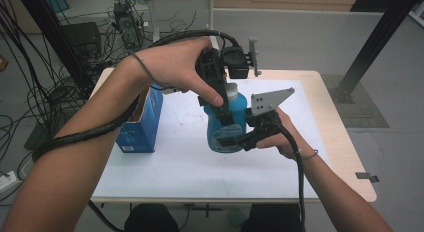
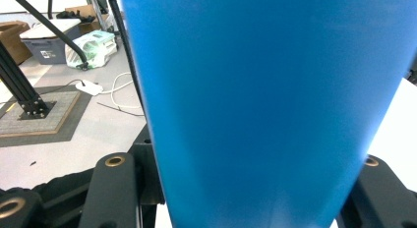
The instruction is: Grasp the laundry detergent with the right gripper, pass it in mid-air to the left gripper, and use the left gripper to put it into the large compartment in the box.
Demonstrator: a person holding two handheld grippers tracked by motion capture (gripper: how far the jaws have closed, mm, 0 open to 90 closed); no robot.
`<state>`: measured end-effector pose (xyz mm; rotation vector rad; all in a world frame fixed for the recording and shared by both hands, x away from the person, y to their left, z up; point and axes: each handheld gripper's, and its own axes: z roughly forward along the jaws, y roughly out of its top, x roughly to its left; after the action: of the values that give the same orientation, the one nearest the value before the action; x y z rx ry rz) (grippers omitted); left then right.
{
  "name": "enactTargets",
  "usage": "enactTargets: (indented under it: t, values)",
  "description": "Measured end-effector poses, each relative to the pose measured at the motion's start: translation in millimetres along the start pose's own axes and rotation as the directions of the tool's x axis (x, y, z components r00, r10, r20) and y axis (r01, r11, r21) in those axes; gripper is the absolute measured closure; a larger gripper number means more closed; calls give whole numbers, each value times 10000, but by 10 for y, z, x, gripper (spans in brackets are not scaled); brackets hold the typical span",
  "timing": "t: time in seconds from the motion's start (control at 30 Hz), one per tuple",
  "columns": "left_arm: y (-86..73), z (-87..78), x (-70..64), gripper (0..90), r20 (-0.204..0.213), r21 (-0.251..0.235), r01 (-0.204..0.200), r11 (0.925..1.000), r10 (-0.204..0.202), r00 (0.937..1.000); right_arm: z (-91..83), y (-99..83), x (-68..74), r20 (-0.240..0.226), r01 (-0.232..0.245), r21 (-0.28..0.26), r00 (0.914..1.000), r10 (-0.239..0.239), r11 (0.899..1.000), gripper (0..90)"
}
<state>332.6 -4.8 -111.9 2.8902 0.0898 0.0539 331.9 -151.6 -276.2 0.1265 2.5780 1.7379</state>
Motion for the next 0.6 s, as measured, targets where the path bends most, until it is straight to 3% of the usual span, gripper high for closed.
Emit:
enactTargets:
  t: [0.6]
  values:
    - [24, 51, -9, 129, 35, 146, -45, 9999, 44, 10000, 7, 26, 18, -44, 61, 13, 10000, -61, 10000, 424]
